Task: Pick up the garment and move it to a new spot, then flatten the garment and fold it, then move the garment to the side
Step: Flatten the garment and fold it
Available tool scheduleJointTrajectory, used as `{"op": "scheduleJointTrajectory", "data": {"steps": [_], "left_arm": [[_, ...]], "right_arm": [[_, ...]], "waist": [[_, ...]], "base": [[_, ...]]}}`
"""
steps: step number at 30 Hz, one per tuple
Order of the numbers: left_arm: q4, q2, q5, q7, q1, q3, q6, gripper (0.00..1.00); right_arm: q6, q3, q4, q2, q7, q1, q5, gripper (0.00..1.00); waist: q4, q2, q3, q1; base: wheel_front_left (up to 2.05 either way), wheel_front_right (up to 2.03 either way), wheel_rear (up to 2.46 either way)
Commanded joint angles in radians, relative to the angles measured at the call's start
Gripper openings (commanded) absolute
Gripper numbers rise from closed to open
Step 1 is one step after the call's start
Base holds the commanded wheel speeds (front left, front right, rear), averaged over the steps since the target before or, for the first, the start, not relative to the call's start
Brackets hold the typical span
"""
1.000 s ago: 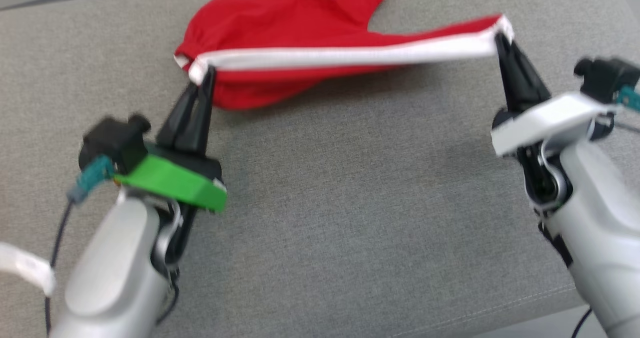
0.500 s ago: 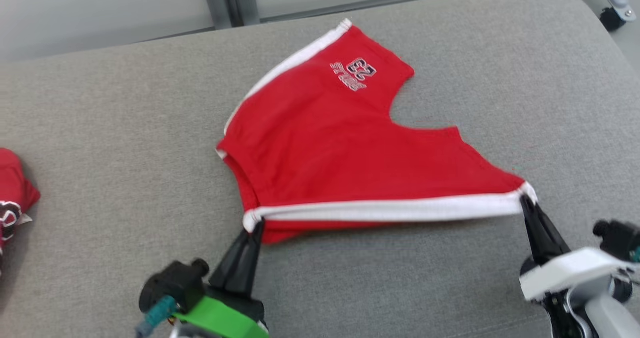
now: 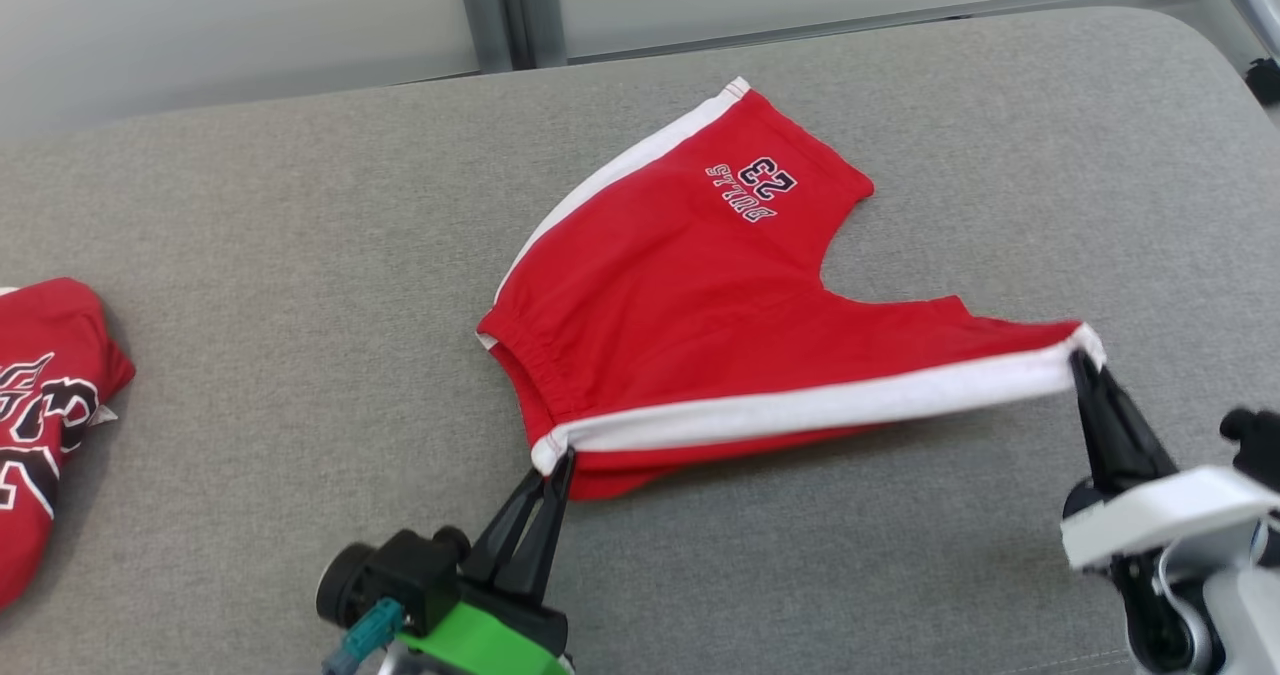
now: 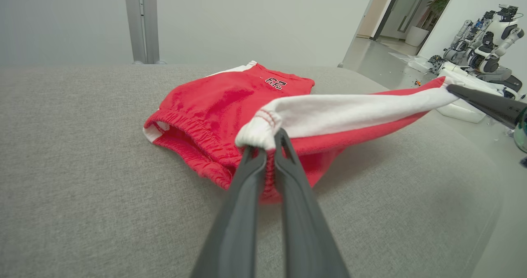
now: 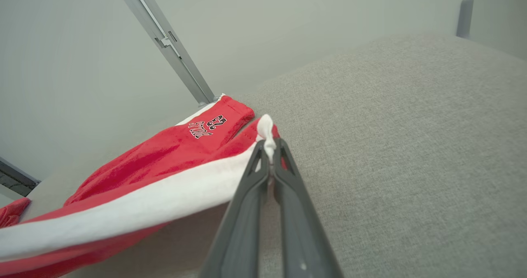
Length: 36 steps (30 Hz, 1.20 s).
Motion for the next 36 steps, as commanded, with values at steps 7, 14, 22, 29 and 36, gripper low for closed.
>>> {"op": "scheduleJointTrajectory", "data": {"steps": [7,14,22,29,36], "left_arm": [[0.002,0.005,-0.001,-0.003,-0.137,-0.028,-0.004,0.0],[0.074,-0.031,-0.031,-0.003,-0.291,-0.042,-0.004,0.0],[0.22,-0.06,-0.065,-0.002,-0.495,-0.083,-0.003,0.0],[0.323,-0.073,-0.107,-0.002,-0.597,-0.108,-0.004,0.0],[0.363,-0.075,-0.153,-0.002,-0.641,-0.164,-0.004,0.4]], "right_arm": [[-0.002,0.026,0.071,-0.024,0.032,-0.223,-0.038,0.0],[-0.002,0.058,0.234,-0.037,0.018,-0.469,-0.055,0.0],[-0.002,0.118,0.484,-0.055,0.005,-0.755,-0.084,0.0],[-0.002,0.16,0.722,-0.046,-0.028,-0.967,-0.104,0.0],[-0.002,0.195,0.918,-0.038,-0.054,-1.075,-0.125,1.0]], "waist": [[0.059,0.0,0.031,0.0001],[0.128,0.0,0.11,0.0001],[0.192,0.0,0.209,0.0001],[0.238,0.0,0.261,0.0001],[0.254,0.0,0.284,0.0001]], "base": [[0.0,0.0,0.0],[0.0,0.0,0.0],[0.0,0.0,0.0],[0.0,0.0,0.0],[0.0,0.0,0.0]]}}
